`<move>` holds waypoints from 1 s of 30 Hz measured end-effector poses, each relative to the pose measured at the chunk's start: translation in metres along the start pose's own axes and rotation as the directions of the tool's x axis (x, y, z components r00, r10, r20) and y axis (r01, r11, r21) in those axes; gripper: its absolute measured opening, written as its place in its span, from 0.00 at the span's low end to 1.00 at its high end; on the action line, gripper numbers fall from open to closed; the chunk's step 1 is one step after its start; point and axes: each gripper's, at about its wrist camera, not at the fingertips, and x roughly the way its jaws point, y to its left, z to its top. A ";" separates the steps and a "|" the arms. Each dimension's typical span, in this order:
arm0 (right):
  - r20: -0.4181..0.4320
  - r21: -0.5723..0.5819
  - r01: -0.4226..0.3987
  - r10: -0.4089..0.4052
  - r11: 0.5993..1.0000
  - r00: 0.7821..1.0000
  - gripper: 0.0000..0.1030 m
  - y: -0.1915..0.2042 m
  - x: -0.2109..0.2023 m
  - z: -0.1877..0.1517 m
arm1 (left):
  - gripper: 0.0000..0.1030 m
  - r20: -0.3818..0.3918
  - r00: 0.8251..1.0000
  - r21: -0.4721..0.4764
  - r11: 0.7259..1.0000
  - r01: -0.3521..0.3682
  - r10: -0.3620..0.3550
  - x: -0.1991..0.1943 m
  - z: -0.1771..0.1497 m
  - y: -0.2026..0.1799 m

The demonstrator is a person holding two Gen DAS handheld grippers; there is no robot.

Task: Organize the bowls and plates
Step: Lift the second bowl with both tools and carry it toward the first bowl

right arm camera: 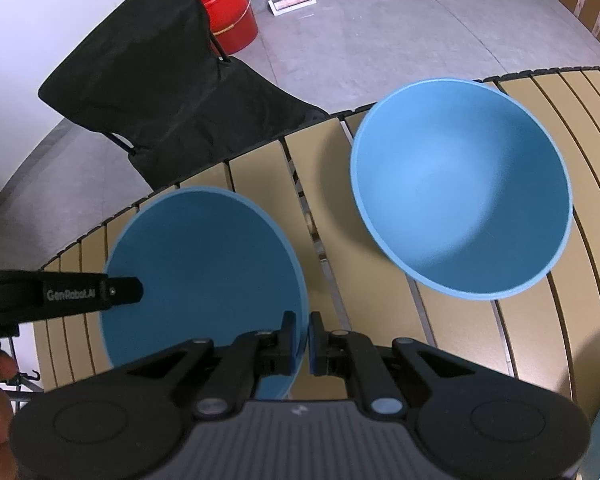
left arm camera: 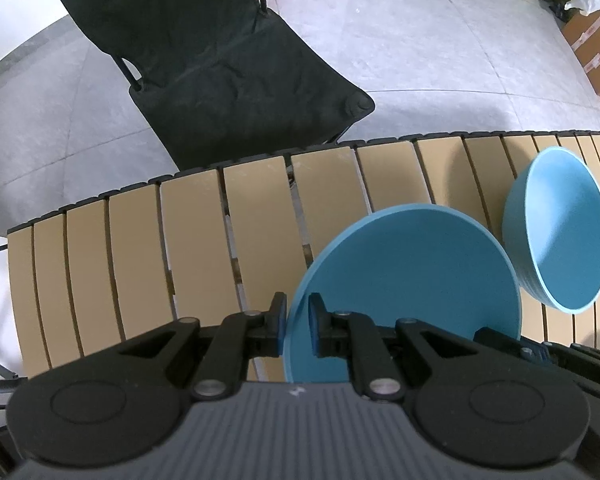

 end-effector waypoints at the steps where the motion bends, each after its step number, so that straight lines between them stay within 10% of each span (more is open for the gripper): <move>1: 0.001 0.000 -0.003 0.003 1.000 1.000 0.05 -0.001 -0.001 -0.001 | 0.12 0.002 1.000 0.002 1.000 -0.001 0.001 -0.002 -0.001 -0.001; 30: 0.066 0.026 -0.030 0.028 0.999 0.997 0.05 -0.067 -0.101 -0.049 | 0.12 0.072 0.997 0.094 0.996 0.008 -0.015 -0.102 -0.068 -0.104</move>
